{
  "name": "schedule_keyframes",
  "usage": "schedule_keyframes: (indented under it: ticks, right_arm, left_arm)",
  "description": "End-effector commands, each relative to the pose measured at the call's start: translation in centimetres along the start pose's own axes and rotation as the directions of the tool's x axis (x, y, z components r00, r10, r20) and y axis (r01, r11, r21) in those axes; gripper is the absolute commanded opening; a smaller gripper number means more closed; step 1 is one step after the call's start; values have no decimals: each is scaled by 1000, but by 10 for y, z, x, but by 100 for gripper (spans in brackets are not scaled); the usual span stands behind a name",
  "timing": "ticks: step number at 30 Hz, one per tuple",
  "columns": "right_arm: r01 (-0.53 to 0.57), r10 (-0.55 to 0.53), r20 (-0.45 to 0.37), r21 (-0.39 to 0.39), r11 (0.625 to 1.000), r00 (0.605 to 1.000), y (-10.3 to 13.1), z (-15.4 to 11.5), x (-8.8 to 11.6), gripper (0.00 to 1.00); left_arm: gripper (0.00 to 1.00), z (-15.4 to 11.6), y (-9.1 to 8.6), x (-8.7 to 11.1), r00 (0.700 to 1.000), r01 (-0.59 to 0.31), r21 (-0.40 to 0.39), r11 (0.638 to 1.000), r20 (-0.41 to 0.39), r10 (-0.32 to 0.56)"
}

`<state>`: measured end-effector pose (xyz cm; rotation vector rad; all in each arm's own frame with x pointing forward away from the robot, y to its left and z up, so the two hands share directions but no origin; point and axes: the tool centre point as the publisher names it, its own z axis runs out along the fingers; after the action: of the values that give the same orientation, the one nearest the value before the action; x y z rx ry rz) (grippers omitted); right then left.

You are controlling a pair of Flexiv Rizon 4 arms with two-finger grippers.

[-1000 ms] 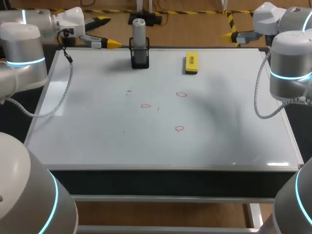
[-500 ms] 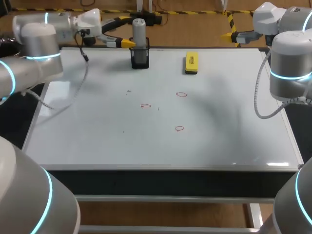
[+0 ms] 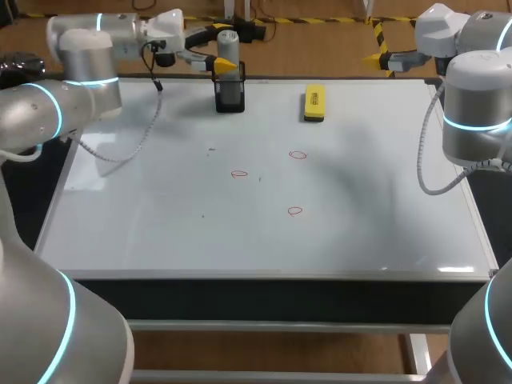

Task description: Pick up the inspection probe, press it on each red-marked spot on the whiteboard one by one, put down the probe, pick up the eraser, and wipe off all the red marks.

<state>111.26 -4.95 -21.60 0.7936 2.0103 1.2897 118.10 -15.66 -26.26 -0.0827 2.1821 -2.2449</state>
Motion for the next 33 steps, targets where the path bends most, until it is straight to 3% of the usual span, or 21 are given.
schedule_keyframes:
  ticks: [1,13,29,30,33]
  right_arm:
    - [0,0,-1,1,1000,1000,0,0,-1,100]
    - [0,0,-1,1,1000,1000,0,0,-1,100]
    - [0,0,-1,1,1000,1000,0,0,-1,100]
    - [0,0,-1,1,1000,1000,0,0,-1,100]
    - [0,0,-1,1,1000,1000,0,0,-1,100]
  left_arm:
    - [100,8,2,-4,999,5,-17,1000,-47,-6]
    - [100,10,5,3,999,26,-31,999,43,-25]
    - [100,13,11,6,999,32,-30,999,24,-31]
    - [99,13,11,6,999,32,-29,999,23,-31]
    - [83,14,11,6,999,27,-27,999,18,-27]
